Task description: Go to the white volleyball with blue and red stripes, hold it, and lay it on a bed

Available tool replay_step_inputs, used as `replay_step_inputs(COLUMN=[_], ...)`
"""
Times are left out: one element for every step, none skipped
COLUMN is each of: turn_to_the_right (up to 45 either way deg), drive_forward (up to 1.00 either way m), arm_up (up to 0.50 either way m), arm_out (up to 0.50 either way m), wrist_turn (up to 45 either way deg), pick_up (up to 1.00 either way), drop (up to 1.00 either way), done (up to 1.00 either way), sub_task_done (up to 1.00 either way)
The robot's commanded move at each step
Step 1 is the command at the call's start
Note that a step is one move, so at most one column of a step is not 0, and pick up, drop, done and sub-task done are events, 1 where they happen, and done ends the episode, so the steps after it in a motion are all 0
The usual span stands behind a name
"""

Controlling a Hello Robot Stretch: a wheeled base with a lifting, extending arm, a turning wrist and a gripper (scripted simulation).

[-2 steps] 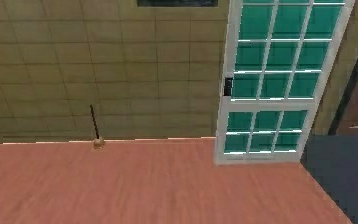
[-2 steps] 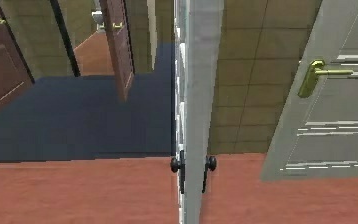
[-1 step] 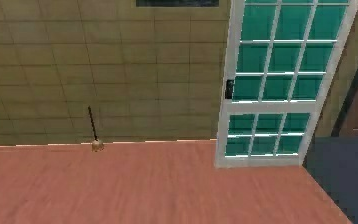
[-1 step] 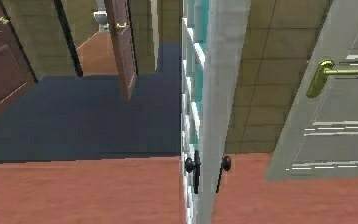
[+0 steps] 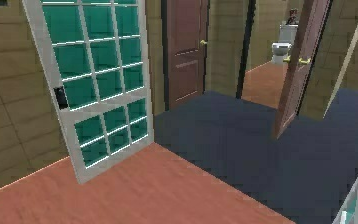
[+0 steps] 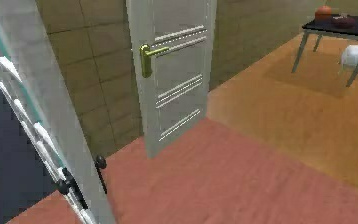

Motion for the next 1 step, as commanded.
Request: replay_step_inputs(turn_to_the_right=[0.0], drive_forward=[0.35], arm_up=[0.00], arm_out=[0.00], wrist_turn=[0.0], pick_up=[0.00], drop=[0.00], done=[0.00], sub_task_done=[0.00])
